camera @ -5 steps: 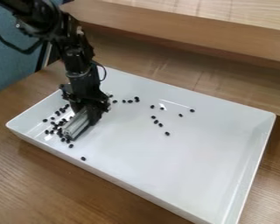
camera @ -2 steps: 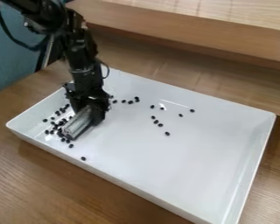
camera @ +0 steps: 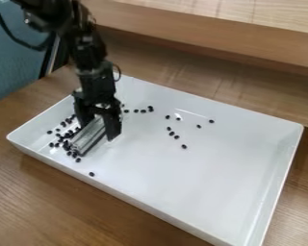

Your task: Sweep into pile

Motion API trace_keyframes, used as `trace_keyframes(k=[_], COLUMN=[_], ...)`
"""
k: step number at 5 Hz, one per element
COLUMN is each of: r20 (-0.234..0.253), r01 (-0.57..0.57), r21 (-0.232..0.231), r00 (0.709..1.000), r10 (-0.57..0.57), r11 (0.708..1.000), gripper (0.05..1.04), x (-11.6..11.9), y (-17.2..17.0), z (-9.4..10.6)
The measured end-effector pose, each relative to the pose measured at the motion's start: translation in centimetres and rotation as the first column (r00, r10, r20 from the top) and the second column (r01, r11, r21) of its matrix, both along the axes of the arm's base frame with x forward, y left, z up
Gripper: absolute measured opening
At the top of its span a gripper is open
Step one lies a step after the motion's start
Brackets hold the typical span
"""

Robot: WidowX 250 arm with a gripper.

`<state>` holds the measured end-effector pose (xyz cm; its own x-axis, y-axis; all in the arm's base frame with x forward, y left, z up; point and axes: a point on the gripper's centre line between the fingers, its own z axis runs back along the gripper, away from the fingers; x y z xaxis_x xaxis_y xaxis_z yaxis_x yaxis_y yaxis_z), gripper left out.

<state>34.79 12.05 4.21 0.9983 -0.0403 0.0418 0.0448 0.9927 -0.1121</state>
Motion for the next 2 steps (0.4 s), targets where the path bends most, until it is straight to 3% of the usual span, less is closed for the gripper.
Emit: trace_keyframes(k=[2], r20=[0.037], r01=[-0.023], r21=[-0.008], r00=[0.999], r10=[0.023], r11=[1.000], gripper=[1.000], x=[0.2], y=[-0.2], z=[3.9])
